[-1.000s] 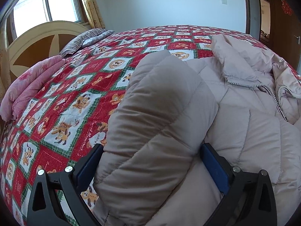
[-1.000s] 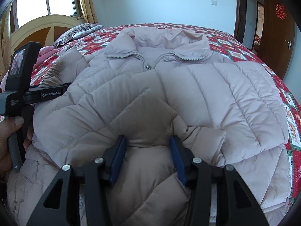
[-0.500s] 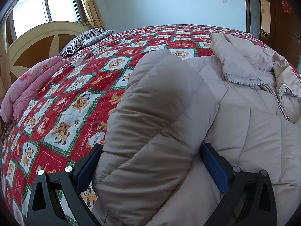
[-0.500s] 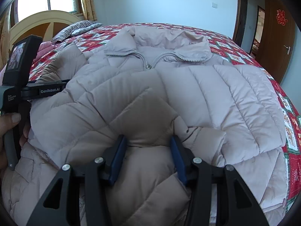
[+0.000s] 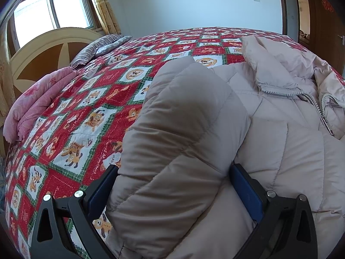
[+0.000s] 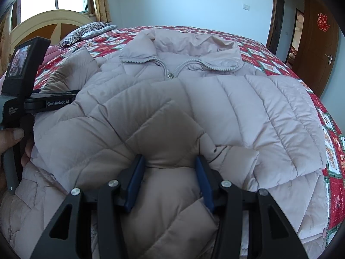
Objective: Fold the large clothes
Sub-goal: 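Open the left tool and withdraw it from the folded sleeve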
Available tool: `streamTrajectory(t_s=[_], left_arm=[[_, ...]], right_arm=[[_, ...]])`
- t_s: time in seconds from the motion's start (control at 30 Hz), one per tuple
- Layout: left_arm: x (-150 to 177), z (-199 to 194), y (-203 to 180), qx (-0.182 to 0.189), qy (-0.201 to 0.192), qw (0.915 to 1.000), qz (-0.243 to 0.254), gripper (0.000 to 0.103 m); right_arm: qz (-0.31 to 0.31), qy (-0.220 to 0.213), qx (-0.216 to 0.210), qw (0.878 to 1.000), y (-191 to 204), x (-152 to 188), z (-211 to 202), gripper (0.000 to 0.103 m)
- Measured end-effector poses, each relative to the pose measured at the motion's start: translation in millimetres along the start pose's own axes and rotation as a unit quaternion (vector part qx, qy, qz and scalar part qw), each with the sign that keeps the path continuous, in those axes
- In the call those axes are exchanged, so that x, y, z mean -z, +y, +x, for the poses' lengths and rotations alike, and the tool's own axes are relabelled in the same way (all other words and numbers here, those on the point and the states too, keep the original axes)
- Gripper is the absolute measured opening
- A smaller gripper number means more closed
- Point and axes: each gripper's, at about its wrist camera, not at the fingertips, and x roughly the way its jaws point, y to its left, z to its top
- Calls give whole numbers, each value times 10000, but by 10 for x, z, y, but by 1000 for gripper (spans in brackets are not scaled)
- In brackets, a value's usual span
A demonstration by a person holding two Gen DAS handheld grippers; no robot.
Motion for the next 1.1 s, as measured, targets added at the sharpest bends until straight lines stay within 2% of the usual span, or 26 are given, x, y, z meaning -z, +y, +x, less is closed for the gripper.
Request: streamTrajectory(t_s=[0.3,0.47,0.6,0.67,0.8,0.93,1.0,1.1], left_arm=[[-9,-40,12,34,13,10000,-30,102],[-130,-296,16,-165,-53,9994,306,102],[-372,-675,83,172,-518,9980,313,102],[-562,-741,64,384,-580,9971,311,102],[-1005,-583,-79,647,-435,9966,274,102],[-1409,-325,-377,640,-420,9964,378,102],[-1564,-200,-609,846,-451,9935,620,102],[-1744,47,-927,792,-533,9899,1046,102]], right_arm=[[-28,24,22,10000,8,-5,4,52],[-15,38,-55,10000,-12,-12,-5,52],[83,28,-201,9998,-47,-12,-12,53],[63,74,-320,9994,-63,-32,-21,56],[-122,220,-608,9978,-110,-87,-64,60],[-75,78,-886,9960,-177,-14,-51,63],[-23,42,-975,9952,-188,-2,-47,64],[-1,86,-1084,9941,-207,-31,-85,64]])
